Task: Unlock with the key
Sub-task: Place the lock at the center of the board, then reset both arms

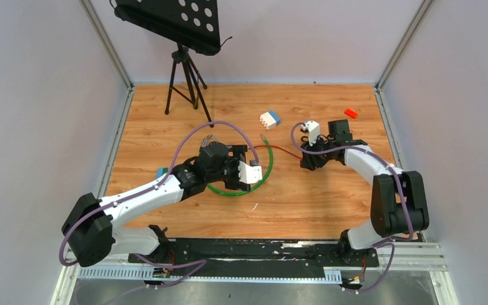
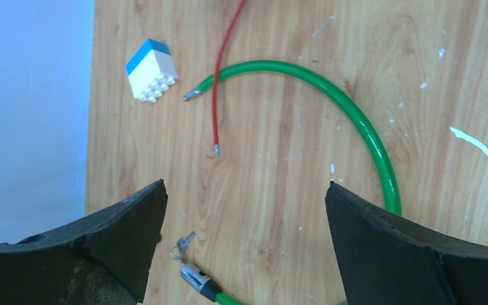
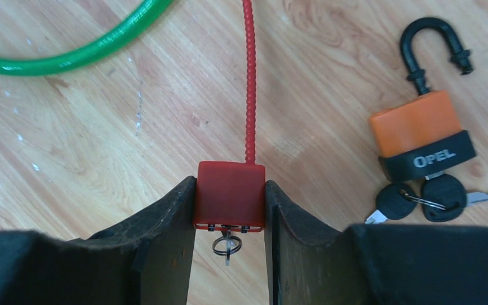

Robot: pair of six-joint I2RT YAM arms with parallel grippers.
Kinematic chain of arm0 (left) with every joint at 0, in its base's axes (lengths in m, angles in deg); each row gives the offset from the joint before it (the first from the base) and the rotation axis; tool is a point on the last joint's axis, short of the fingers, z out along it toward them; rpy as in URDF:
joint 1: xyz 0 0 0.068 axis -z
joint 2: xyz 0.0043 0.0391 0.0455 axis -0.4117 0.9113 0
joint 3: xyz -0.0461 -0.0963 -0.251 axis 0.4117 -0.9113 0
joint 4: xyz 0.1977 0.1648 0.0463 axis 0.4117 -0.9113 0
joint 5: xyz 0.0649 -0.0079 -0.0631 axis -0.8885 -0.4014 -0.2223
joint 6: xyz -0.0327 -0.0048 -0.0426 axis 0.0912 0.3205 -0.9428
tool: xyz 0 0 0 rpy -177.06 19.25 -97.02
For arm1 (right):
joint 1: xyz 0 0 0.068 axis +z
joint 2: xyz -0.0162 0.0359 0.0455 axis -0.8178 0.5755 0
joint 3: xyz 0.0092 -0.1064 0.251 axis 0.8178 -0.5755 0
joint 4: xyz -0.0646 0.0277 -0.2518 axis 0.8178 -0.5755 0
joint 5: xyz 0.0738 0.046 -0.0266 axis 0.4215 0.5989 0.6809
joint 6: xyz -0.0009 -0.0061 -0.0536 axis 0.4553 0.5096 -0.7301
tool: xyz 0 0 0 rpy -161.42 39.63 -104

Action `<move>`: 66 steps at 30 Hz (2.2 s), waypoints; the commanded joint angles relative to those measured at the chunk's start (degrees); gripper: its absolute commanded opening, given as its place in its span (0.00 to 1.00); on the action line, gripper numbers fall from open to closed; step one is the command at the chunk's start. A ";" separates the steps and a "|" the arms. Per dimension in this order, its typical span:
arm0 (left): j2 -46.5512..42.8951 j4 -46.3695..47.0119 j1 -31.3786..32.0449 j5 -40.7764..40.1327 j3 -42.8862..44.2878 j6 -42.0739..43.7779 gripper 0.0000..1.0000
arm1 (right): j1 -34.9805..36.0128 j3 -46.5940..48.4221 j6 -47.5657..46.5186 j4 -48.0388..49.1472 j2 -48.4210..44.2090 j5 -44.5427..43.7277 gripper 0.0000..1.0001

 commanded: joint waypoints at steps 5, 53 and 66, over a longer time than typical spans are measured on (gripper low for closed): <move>-4.65 -2.97 -0.30 -3.94 4.72 -4.46 1.00 | 3.45 -1.06 -4.45 0.35 4.28 -7.18 0.39; -41.78 -6.82 -43.21 -1.66 -4.40 -39.77 1.00 | 0.30 -2.63 16.20 -2.61 -52.98 -21.79 1.00; -42.11 -11.19 -43.20 0.27 -3.14 -36.32 1.00 | 0.29 -3.00 14.41 -3.54 -53.09 -24.17 1.00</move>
